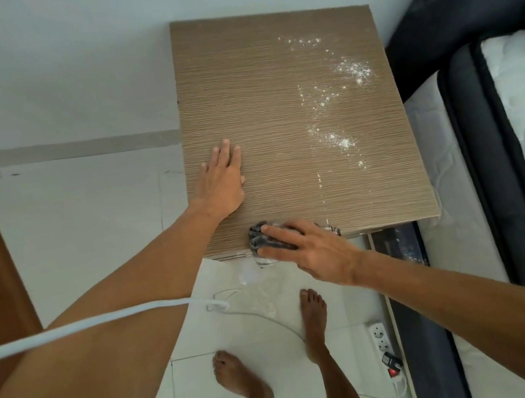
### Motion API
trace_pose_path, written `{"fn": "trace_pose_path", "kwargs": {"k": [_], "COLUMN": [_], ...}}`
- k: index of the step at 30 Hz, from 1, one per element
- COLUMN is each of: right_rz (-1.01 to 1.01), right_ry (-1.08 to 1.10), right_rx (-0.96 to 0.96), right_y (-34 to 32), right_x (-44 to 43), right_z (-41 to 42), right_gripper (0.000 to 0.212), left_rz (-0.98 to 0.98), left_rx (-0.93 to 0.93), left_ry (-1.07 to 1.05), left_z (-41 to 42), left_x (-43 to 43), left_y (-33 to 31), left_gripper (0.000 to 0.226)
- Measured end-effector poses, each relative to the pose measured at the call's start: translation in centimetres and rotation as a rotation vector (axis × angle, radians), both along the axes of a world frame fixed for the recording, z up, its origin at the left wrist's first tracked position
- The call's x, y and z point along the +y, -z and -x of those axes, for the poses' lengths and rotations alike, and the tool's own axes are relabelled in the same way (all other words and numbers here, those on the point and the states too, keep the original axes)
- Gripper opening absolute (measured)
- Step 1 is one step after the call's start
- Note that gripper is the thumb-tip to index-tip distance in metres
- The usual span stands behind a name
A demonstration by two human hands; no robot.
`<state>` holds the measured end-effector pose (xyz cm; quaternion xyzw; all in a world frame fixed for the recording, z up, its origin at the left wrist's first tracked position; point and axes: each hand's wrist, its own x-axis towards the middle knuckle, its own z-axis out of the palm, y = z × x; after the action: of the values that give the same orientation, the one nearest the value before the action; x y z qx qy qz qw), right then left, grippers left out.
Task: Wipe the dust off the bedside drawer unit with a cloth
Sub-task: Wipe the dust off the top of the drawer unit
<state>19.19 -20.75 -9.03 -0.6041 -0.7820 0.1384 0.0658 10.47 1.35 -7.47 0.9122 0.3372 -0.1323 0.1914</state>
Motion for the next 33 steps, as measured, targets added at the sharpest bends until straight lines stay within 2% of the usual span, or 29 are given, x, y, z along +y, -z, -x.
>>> {"fn": "trace_pose_path", "kwargs": {"k": [2,4,7,11,16,21,26,29,33], "right_rz": [-0.030,-0.084,-0.057,-0.011,-0.006,-0.037,-0.121,-0.110,-0.090], "right_ry": [0.057,0.267,0.470,0.398,0.087,0.339,0.485,0.516,0.444], "right_rx": [0.085,0.154,0.142,0.090,0.121,0.185,0.129,0.102,0.044], "right_y": [-0.7,-1.4,-1.3,-0.2,-2.0,-3.0,-4.1,-4.2,-3.5], "right_x": [0.0,1.1,3.4,2.4,-1.3,4.1,13.3,18.9,25.6], "right_z": [-0.4,-1.9,-4.5,-2.1,0.7,-7.8,-18.6,-23.3,-27.9], "right_gripper": [0.073,0.064,0.059,0.059,0.069,0.068,0.067,0.064,0.065], "left_rz": [0.010,0.021,0.017,0.029,0.048,-0.023,0.011,0.021,0.012], "left_rx": [-0.001,-0.007,-0.018,-0.023,0.014,-0.081,-0.039,-0.018,-0.023], "left_ry": [0.000,-0.007,-0.007,-0.008,0.002,0.012,-0.040,-0.084,-0.144], "left_z": [-0.1,-0.1,-0.1,-0.1,-0.5,-4.0,-9.8,-13.0,-15.4], "left_x": [0.0,0.1,0.1,0.1,0.3,2.1,4.1,5.0,5.6], "left_y": [0.0,0.0,0.1,0.0,-1.0,-1.9,-1.7,-1.3,-0.6], "left_gripper": [0.068,0.068,0.068,0.067,0.068,0.060,0.071,0.074,0.076]}}
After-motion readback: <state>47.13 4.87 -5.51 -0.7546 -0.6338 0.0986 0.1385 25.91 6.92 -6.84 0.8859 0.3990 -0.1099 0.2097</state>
